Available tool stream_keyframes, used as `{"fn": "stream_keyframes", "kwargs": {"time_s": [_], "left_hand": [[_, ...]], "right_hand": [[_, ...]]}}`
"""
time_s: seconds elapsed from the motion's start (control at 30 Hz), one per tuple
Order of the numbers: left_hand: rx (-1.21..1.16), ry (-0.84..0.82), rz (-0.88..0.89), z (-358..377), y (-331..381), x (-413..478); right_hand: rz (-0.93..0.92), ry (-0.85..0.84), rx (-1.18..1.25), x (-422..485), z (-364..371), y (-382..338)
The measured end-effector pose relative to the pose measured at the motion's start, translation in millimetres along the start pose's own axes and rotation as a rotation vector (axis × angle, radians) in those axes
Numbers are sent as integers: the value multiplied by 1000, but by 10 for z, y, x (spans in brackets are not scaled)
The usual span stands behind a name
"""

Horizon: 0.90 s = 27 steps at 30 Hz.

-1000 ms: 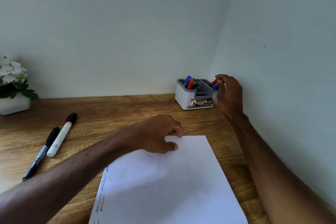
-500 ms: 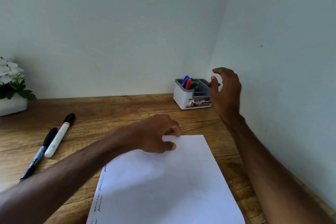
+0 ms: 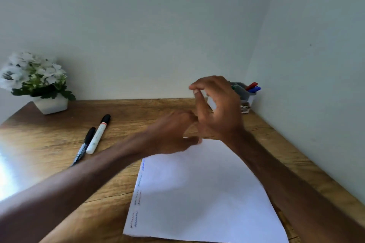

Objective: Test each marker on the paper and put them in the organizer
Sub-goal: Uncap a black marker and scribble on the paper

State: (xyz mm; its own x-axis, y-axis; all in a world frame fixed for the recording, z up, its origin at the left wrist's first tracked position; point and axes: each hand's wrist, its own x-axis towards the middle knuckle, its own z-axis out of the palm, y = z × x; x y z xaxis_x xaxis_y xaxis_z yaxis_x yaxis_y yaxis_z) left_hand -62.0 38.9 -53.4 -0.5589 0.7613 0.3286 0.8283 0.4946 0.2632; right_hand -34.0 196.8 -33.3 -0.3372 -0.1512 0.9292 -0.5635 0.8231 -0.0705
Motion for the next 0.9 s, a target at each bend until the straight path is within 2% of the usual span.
{"fn": "stream_keyframes", "kwargs": {"time_s": [0.23,0.33,0.53,0.7,0.83,0.9], "left_hand": [[125,147,-255,-390,-500,-626],[143,258,-349,-469,-646,-870],[242,423,-508,-513,-854,-1225],[367,341,-649,-600,-986,-1306],[258,294,-755,-738,-1067,-1325],[225,216,-815,-836,-1087,-1343]], "right_hand": [[-67,-311,109,-197,278,-360],[-66,-448,138,-280,337,-466],[-120,-634,184,-385,438,-612],[-158,-691,222,-433,443,-669],[-164,-703,245,-428,432,-675],[-162,-703,249,-427,425,-676]]}}
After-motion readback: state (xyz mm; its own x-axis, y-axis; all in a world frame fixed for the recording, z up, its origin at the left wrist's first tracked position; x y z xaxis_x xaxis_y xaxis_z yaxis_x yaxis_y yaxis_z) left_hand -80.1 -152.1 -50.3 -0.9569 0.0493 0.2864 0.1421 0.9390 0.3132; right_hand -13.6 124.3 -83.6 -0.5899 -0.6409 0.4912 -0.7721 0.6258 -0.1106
